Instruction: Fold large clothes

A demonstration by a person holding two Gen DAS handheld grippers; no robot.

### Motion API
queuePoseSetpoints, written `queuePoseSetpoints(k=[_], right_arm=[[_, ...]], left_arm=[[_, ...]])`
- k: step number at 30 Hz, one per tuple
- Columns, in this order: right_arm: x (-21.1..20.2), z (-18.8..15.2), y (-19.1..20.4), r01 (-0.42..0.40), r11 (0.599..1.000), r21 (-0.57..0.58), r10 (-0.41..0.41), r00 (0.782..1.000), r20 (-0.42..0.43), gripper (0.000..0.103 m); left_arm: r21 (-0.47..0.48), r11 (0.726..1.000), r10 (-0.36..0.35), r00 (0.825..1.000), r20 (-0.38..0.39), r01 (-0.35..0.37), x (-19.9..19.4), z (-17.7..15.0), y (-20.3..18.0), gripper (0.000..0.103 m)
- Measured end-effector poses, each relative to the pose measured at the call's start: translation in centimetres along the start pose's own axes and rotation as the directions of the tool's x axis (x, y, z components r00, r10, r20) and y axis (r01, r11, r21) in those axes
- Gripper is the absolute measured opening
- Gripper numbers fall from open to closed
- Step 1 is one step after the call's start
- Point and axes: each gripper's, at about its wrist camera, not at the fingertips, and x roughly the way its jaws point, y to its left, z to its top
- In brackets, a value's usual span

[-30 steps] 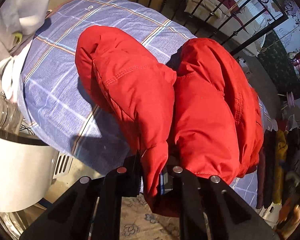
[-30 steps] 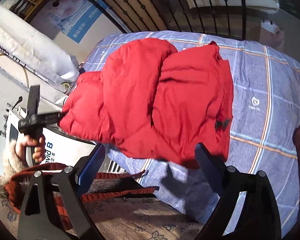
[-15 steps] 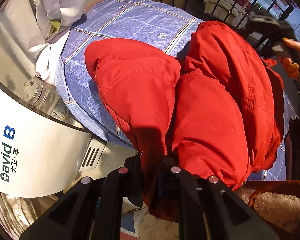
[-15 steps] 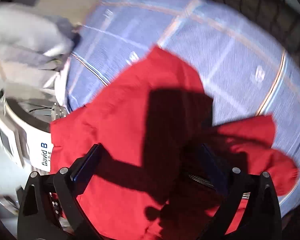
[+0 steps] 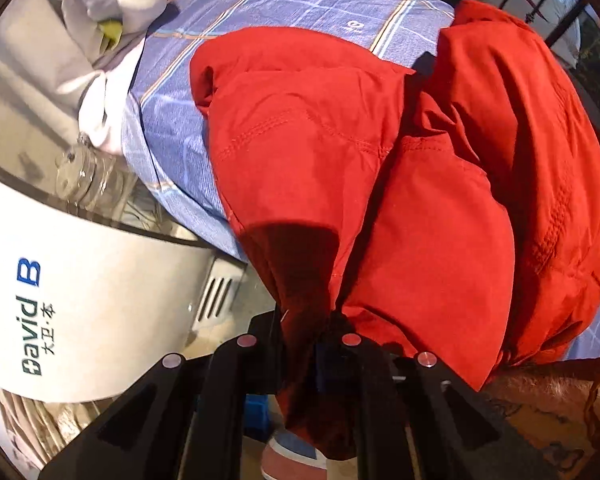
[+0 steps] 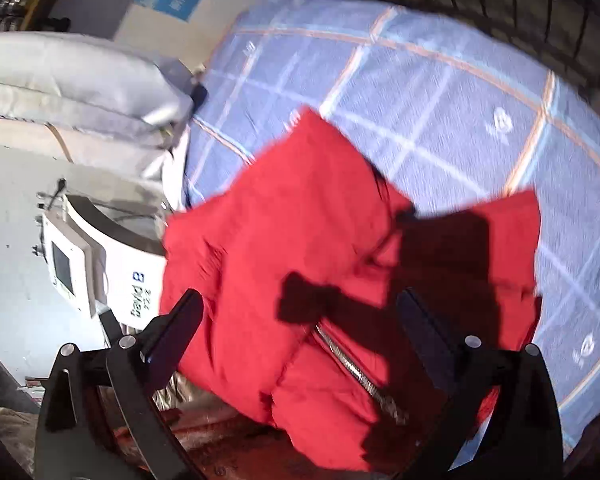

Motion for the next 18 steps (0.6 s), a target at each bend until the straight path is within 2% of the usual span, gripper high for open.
queuePoseSetpoints(k=[1,2,4,5,7,8,9,11,12,13,14,15,16,18], right_arm=[[0.0,1.7,0.7,-0.025,1.000,-0.017,0.025,1.000,0.009,0.096],[1.2,4.1,2.0,-0.043,0.999,-0.025,0.043,0.999,-0.018,0.097],[5.9,7.7,4.4,-0.090,0.995,-0.035,0.085,0.988,-0.130,0.097],[9.3,8.9,5.7,-0.105,0.994,-0.042,0.095,0.976,-0.196,0.097],[17.6,9.9,7.8,-0.063,0.996,-0.060,0.042,0.953,-0.300,0.097],[21.6,9.9,7.9,-0.051,0.998,-0.042,0.032,0.932,-0.360,0.097],[26.5,9.5,7.7,-0.043,0.999,0.001,0.038,0.892,-0.450,0.097],[33.6,8.4,6.9,0.008,0.997,0.083,0.042,0.811,-0.583,0.097],[36.8,6.7,6.3,0.057,0.995,0.086,0.015,0.750,-0.662,0.097],[38.5,5.3,6.0,0.058,0.994,0.087,0.019,0.720,-0.694,0.098],[39.3,4.2,6.0,0.042,0.996,0.084,0.029,0.712,-0.701,0.097],[39.2,3.5,6.0,0.011,0.996,0.087,0.052,0.720,-0.692,0.084],[38.6,3.2,6.3,-0.040,0.994,0.098,0.096,0.729,-0.678,0.049],[35.7,2.8,6.3,-0.114,0.986,0.118,0.163,0.780,-0.605,0.026]], left_arm=[[0.024,1.000,0.016,1.000,0.022,-0.016,-0.4,0.0,-0.6,0.011],[0.037,0.999,0.027,0.999,0.039,-0.028,-0.8,0.0,-0.9,0.011],[0.042,0.998,0.039,0.998,0.056,-0.042,-1.2,0.1,-1.3,0.011],[0.035,0.999,0.036,0.998,0.058,-0.038,-1.3,0.2,-1.3,0.011],[0.027,0.999,0.027,0.997,0.066,-0.029,-1.5,0.0,-1.0,0.011],[0.023,0.999,0.021,0.997,0.068,-0.022,-1.6,0.0,-0.8,0.011],[0.015,1.000,0.014,0.997,0.070,-0.015,-1.7,-0.2,-0.8,0.011],[0.000,1.000,0.000,0.997,0.072,0.000,-1.9,-0.2,-0.8,0.011],[-0.003,1.000,-0.006,0.997,0.071,0.006,-1.9,-0.3,-0.8,0.011],[-0.006,1.000,-0.010,0.998,0.064,0.010,-1.7,-0.4,-0.8,0.011],[-0.014,1.000,-0.015,0.998,0.056,0.015,-1.5,-0.6,-0.7,0.011],[-0.022,0.999,-0.022,0.999,0.050,0.023,-1.2,-0.8,-0.6,0.011],[-0.032,0.999,-0.030,0.999,0.043,0.032,-0.8,-0.9,-0.4,0.011],[-0.042,0.998,-0.051,0.998,0.040,0.052,-0.5,-0.7,0.1,0.011]])
